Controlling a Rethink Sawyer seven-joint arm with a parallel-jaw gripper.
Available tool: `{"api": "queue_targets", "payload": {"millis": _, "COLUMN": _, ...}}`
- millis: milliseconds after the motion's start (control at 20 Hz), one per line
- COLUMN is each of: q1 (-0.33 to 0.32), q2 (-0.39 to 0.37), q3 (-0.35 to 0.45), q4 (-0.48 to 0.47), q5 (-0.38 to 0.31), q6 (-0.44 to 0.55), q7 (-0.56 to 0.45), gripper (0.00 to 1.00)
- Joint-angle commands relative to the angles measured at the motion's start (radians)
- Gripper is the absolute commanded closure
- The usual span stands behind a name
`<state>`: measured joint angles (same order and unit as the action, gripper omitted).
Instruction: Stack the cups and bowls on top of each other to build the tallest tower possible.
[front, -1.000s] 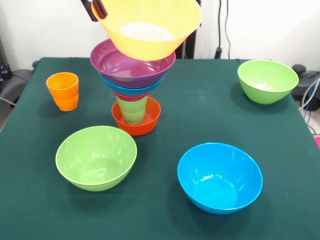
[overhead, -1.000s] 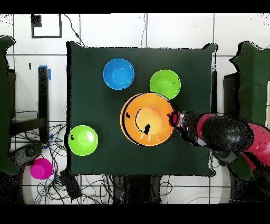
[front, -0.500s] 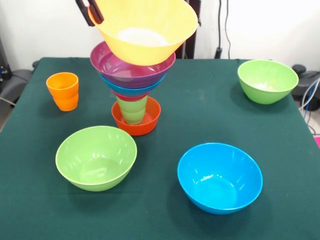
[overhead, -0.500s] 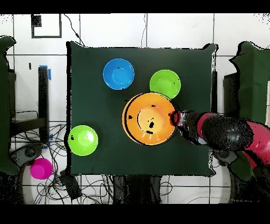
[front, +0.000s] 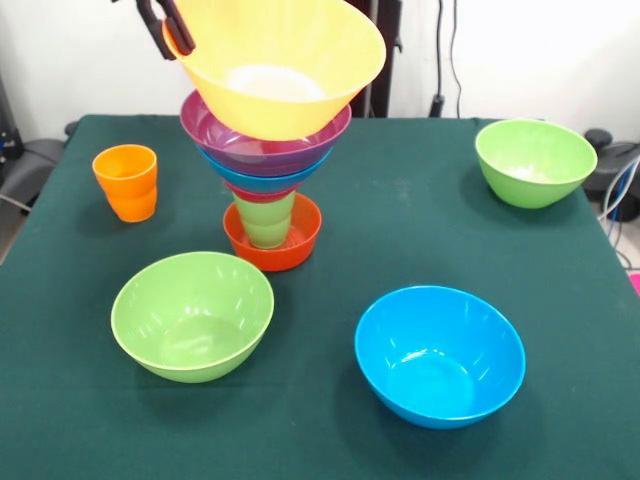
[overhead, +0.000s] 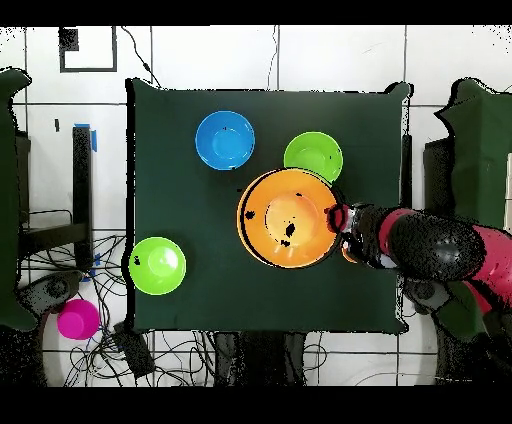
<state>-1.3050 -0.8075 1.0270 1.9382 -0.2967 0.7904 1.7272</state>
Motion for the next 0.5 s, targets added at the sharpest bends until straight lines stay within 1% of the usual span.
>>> {"api": "queue_targets", "payload": {"millis": 50, "q1": 0.009, "q2": 0.039, "q3": 0.009, "q4": -0.038, "q5": -0.053, "q6": 0.065, "q7": -0.187, "gripper": 1.00}}
{"api": "queue_targets", "payload": {"millis": 500, "q1": 0.005, "q2": 0.074, "q3": 0.019, "q4": -0.039, "q5": -0.045, "q6": 0.078, "q7": -0.201, "gripper": 1.00}}
